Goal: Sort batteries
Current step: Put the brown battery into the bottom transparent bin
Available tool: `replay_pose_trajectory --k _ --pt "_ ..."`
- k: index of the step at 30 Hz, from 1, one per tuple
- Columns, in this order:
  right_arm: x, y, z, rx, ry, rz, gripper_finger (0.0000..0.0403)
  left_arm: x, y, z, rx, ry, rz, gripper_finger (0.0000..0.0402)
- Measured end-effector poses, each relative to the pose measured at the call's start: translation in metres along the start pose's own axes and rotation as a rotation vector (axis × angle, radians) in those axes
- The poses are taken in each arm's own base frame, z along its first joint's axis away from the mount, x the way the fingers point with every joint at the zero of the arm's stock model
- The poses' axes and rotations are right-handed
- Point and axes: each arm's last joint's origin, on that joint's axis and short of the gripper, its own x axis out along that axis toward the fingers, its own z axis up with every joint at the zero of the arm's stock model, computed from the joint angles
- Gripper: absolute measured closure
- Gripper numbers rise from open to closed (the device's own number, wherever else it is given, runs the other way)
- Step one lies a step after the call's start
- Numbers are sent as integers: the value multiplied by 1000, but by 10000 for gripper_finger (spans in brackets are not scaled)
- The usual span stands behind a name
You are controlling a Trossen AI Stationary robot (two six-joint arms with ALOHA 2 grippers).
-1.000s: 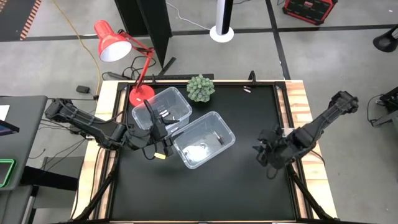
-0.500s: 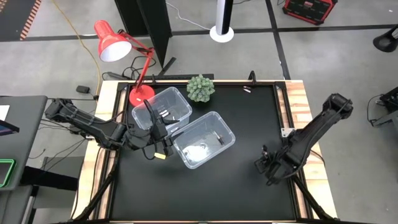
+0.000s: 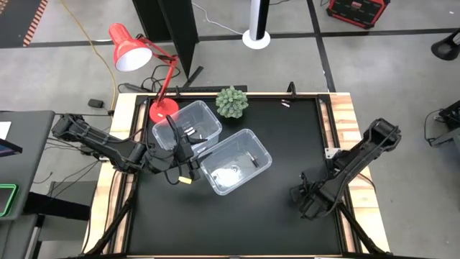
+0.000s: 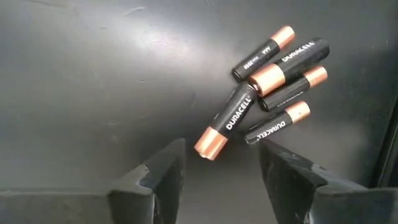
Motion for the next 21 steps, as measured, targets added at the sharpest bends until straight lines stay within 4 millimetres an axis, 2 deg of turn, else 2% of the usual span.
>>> replay_pose_trajectory --k 5,12,21 --pt "12 5 -5 -2 -17 -46 210 0 0 0 -3 0 0 182" --pt "23 14 -11 -31 -27 -53 271 0 0 0 -3 0 0 182" --pt "26 16 -12 -56 -26 -44 337 0 0 0 -4 0 0 182"
